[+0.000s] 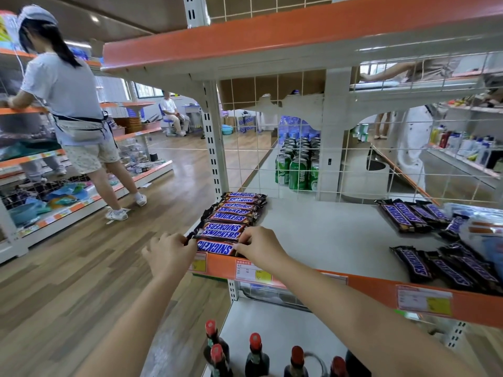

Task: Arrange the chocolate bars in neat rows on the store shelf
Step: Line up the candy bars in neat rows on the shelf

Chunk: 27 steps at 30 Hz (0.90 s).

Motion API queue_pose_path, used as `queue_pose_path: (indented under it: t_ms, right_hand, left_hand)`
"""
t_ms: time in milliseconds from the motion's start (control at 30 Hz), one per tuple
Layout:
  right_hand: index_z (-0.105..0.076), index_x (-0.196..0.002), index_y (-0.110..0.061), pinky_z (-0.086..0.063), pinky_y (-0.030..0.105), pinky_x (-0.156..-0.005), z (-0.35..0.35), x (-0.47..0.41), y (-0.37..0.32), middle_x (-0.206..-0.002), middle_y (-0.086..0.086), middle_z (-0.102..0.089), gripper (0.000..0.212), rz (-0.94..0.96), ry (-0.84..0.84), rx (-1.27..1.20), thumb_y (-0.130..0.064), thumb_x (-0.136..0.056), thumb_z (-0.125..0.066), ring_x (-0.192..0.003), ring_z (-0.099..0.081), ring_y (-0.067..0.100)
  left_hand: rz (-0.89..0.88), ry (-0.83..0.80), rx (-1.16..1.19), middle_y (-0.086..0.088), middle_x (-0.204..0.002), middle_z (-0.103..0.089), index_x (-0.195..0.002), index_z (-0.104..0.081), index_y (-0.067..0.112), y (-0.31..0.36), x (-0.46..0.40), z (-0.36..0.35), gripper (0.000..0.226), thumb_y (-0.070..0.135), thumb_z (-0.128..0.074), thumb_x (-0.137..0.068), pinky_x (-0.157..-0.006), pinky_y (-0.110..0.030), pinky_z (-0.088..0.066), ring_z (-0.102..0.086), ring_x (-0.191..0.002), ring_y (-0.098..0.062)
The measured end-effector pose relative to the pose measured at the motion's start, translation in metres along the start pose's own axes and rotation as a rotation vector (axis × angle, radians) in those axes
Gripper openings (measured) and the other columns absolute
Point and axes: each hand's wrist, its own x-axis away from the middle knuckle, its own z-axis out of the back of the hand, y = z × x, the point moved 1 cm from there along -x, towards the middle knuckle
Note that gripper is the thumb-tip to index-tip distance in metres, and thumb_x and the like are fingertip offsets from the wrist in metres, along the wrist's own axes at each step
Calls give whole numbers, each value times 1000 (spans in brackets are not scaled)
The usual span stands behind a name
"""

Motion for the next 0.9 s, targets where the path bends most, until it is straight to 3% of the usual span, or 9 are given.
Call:
queue_pose_path:
  t_ms: [100, 300, 533, 700, 900]
  right_hand:
    - [-70, -95, -6, -52, 34, -83, 2, -2, 1, -101, 8, -69, 20, 11, -13, 48, -23, -89, -62, -94, -62, 21]
    - [-70, -94, -4, -49, 33, -79, 2, -1, 2, -99, 11, -69, 22, 34, -37, 109, -22, -91, -58, -93, -61, 24]
    - [-59, -103, -12, -48, 33, -78, 3, 3, 3, -107, 7, -61, 23, 72, 21, 237, -31, -91, -55, -95, -58, 24]
    - [-56, -103, -10, -47, 32, -76, 20, 7, 8, -102, 7, -58, 24, 118, 98, 302, -30, -95, -45, -92, -57, 24]
    - [-49, -123, -7, -42, 34, -83, 50, 16, 29, -121, 12, -53, 35, 114, 81, 473, -27, -96, -41, -108, -53, 31]
  left_hand:
    - [-16, -14, -94, -6, -104, -58, -83, -72, 16, 1, -3, -1, 28, 28, -47, -86, -100, -41, -26, -42, -110, -30]
    - [40, -94, -113, -7, -109, -56, -78, -65, 14, 3, -6, -5, 22, 21, -45, -83, -102, -45, -26, -40, -112, -30]
    - [44, -82, -140, -11, -124, -51, -113, -59, 12, 9, 1, -6, 32, 25, -40, -91, -102, -42, -26, -41, -119, -31]
    - [-199, 69, -118, -13, -120, -56, -113, -57, 7, 24, 12, -4, 30, 24, -43, -94, -97, -37, -28, -47, -115, -31]
    - [-536, -26, -36, -12, -114, -58, -111, -57, 5, 80, 33, -12, 36, 31, -37, -96, -86, -35, -37, -50, -108, -31]
